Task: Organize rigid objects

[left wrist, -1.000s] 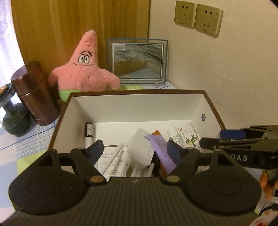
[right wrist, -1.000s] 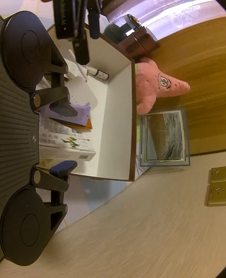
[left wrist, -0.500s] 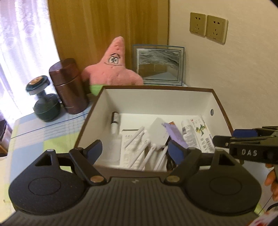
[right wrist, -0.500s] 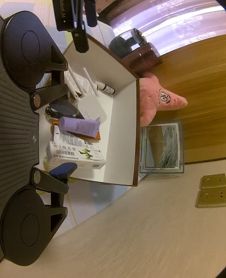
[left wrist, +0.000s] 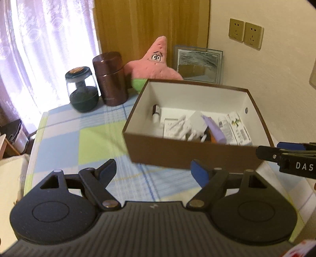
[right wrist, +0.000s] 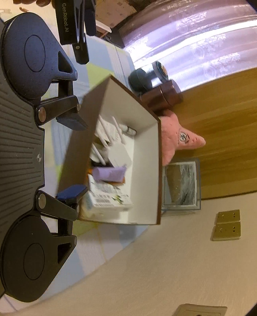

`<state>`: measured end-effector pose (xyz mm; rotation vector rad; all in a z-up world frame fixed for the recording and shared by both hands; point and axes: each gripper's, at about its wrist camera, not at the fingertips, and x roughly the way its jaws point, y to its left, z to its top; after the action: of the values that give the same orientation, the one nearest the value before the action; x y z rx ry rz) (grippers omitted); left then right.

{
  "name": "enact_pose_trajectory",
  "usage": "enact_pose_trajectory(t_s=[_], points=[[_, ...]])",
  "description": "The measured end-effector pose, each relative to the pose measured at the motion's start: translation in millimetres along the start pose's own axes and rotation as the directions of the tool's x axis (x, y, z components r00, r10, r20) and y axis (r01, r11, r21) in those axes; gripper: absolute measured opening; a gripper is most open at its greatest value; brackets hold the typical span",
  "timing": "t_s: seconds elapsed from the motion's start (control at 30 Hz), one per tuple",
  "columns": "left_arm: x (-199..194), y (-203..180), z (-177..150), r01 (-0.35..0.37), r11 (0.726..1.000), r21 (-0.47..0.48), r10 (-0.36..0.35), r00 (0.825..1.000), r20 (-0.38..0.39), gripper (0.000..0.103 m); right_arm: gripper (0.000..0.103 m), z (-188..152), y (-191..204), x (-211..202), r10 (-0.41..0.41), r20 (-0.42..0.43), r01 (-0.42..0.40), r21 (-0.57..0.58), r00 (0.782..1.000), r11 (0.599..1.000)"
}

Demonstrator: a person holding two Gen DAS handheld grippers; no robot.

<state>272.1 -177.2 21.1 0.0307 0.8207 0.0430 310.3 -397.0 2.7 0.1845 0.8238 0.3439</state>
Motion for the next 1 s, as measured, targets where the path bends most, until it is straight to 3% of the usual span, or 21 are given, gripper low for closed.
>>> enact_pose_trajectory(t_s=[0.47, 0.8, 1.0], points=[[-85, 56, -81, 0.006, 1.0, 0.0, -0.006, 1.0, -0.028, 0.08, 0.058, -80, 82, -53, 0.04, -0.096, -0.042, -0.017, 0.995, 0.999], [-122, 87, -146, 0.0, 1.0, -0.02, -0.002, 0.997, -0.078, 0.079, 0.058, -137, 134, -78, 0.051, -0.148, -0.061, -0.066, 0.988, 0.996], [-140, 98, -169, -0.004, 1.0, -0.029, 0.002, 0.996, -0.086, 0.079, 0.058, -159, 155, -88, 0.051, -0.165, -0.067, -0.092, 0.985, 0.994]])
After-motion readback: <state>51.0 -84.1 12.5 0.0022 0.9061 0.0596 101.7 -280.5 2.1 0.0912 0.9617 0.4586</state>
